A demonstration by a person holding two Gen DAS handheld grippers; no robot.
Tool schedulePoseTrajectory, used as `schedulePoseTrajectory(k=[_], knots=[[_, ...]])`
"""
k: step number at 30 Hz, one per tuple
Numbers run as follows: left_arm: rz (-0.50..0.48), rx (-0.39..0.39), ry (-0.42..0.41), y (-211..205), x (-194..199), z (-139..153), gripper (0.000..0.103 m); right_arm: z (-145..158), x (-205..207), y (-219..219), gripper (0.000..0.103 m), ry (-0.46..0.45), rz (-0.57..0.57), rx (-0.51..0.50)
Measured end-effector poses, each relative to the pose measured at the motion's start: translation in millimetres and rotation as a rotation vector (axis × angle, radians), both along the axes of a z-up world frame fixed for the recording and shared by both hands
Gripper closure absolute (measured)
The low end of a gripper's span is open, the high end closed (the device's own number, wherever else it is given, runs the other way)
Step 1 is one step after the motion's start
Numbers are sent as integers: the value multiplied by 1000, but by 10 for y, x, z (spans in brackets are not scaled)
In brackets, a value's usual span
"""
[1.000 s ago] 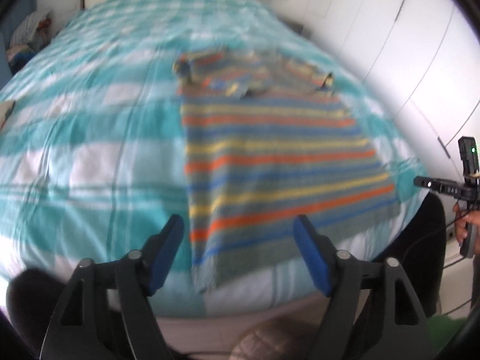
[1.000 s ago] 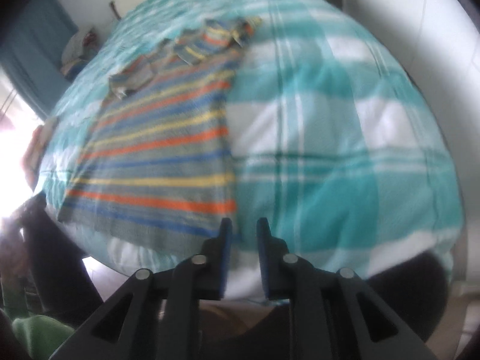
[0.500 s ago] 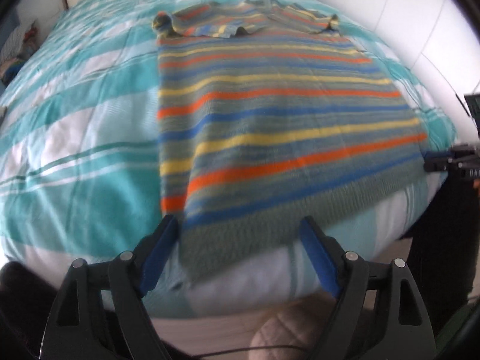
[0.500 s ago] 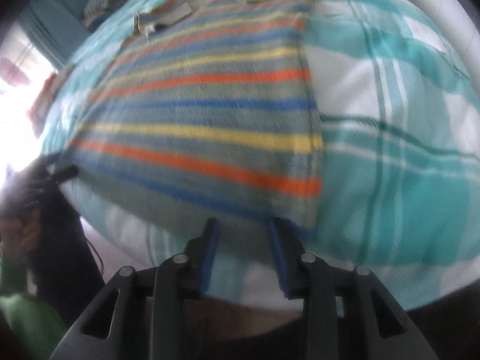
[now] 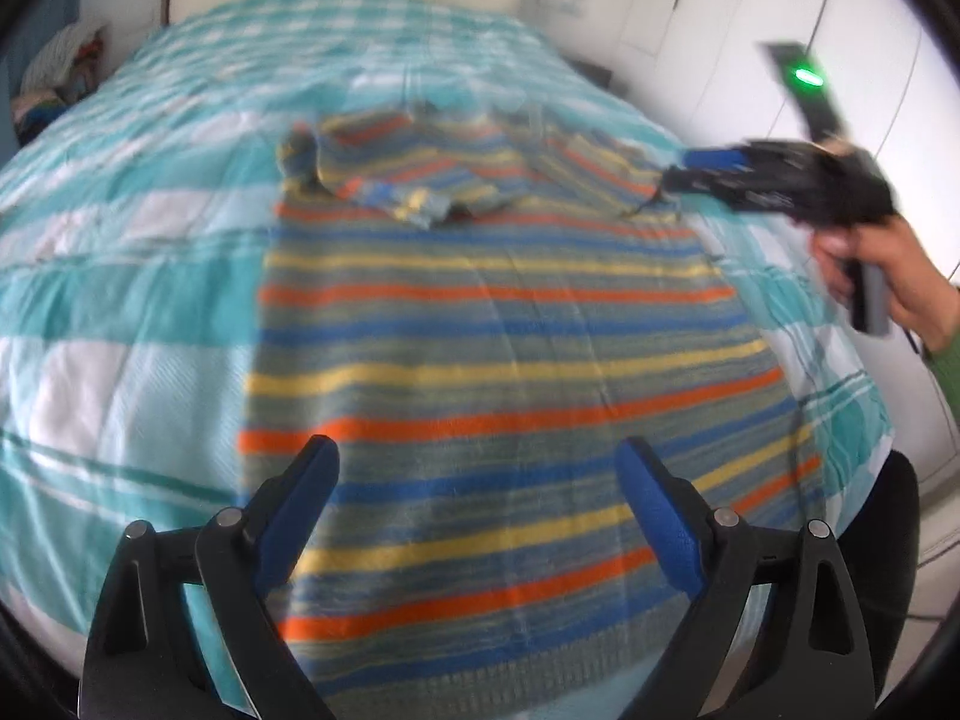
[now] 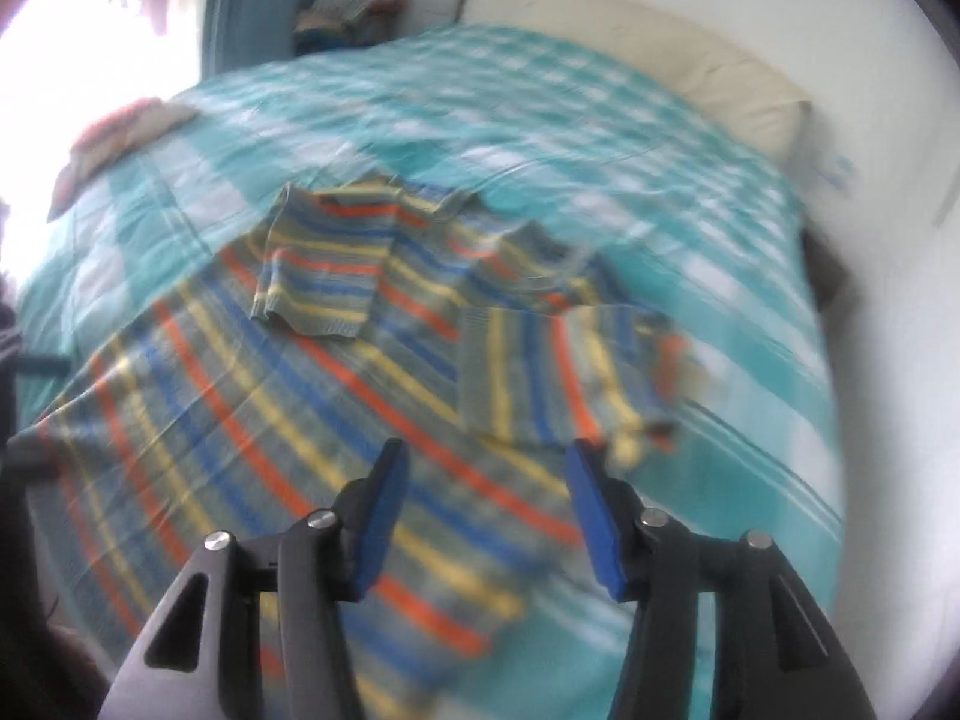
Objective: Fold small clothes
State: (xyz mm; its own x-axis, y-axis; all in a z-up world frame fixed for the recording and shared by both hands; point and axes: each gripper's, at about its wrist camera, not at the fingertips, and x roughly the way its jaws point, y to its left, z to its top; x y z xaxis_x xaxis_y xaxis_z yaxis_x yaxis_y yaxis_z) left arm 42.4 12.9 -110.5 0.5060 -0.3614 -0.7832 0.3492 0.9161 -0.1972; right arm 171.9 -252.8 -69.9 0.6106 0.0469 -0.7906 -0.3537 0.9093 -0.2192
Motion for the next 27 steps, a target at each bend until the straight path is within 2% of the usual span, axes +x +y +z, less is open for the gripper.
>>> schedulePoseTrajectory(k=[4,5,6,7,8,13,17,21,24,27], knots=[[13,45,22,58,-131,-90,9,-557,634,42,49,73,-36,-23],[21,56,22,99,-146,-99,9,-631,708,-23,49,83,-59,15],[33,65,26,146,-159,-111,9,-641,751,-141,50,92,-89,102],[45,66,33,188,-144,-127,9,-619,776,-235,67,91,-127,153],[61,58,47,248,-142,-149,9,-578,775,-338,98,88,-169,182],[93,15,96,393,-68,-195,9,-96,486,-1193,98,-41,-347,364],[90,26,60,384,-137,-106,9,185,-108,-2328,98,-156,-613,491],[79,44,74,307,-160,-147,9,22,-608,-3085,98,-151,-818,521],[60,57,96,230,-159,-199,9,-164,-764,-3345,98,-113,-873,607],[47,79,84,148,-184,-165,9,-322,-870,-3382,98,-97,-898,695]])
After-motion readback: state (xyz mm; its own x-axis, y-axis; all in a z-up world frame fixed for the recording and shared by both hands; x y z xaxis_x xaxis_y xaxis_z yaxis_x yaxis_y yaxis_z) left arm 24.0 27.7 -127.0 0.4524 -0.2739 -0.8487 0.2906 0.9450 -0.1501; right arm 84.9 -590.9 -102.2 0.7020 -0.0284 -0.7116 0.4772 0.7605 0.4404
